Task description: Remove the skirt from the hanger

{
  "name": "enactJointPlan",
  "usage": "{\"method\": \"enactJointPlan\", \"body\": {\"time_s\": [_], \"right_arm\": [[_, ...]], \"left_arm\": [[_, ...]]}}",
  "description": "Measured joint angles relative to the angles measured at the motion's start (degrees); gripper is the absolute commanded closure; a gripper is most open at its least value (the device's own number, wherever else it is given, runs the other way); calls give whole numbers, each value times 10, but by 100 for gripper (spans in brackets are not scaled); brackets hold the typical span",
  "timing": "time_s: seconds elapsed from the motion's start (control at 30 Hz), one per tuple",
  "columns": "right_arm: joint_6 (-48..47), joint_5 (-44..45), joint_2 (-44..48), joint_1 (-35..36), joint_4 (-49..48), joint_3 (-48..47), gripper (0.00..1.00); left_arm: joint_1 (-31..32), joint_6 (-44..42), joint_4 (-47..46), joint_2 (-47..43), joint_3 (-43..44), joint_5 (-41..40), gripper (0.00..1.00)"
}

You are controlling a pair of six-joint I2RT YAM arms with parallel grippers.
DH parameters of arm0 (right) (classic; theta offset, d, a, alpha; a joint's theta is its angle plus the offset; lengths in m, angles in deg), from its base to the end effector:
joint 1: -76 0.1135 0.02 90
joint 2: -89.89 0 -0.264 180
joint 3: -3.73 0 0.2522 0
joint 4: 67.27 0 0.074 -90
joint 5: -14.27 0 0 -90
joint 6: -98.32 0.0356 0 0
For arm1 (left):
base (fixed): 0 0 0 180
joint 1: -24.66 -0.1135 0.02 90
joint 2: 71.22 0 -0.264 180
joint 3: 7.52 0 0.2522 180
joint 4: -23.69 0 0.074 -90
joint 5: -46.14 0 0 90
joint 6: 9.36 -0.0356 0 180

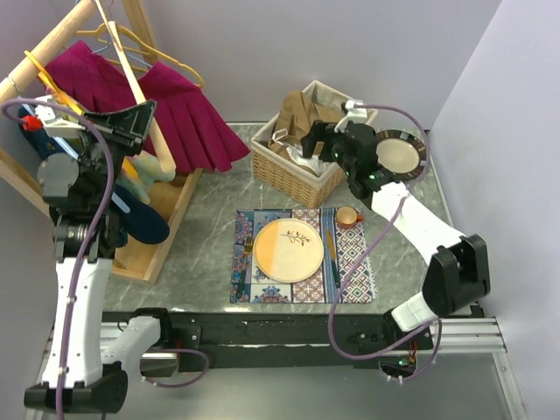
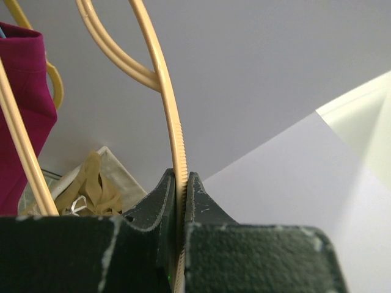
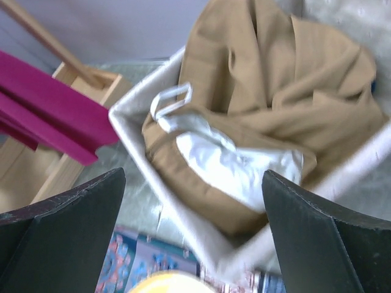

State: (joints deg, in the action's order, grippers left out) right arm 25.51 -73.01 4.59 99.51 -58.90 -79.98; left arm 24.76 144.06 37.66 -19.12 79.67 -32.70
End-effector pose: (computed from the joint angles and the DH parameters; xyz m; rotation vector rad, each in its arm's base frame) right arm 0.3293 0.1414 0.3507 -0.0623 1.7675 0.4770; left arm 0.1658 -0.0072 0.5060 -0.5122 1.1752 -1.0796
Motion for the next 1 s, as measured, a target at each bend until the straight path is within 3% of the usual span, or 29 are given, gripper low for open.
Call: {"method": "enactJointPlan", "body": {"time_s": [0.23,0.4,0.77,1.0], "right_arm": [[26,-13,151,2,-12,129,0],[33,-23,234,2,-38,172,0],[33,-35,291,2,-52,197,0],[33,-37,305,2,-53,205,0]], "left_arm": [[2,32,-40,40,1,-50,99],[5,58,-55,47,1,-90,99],[5,80,-52,72,2,-147,99],[10,75,-25,96,54,-151,99]]}}
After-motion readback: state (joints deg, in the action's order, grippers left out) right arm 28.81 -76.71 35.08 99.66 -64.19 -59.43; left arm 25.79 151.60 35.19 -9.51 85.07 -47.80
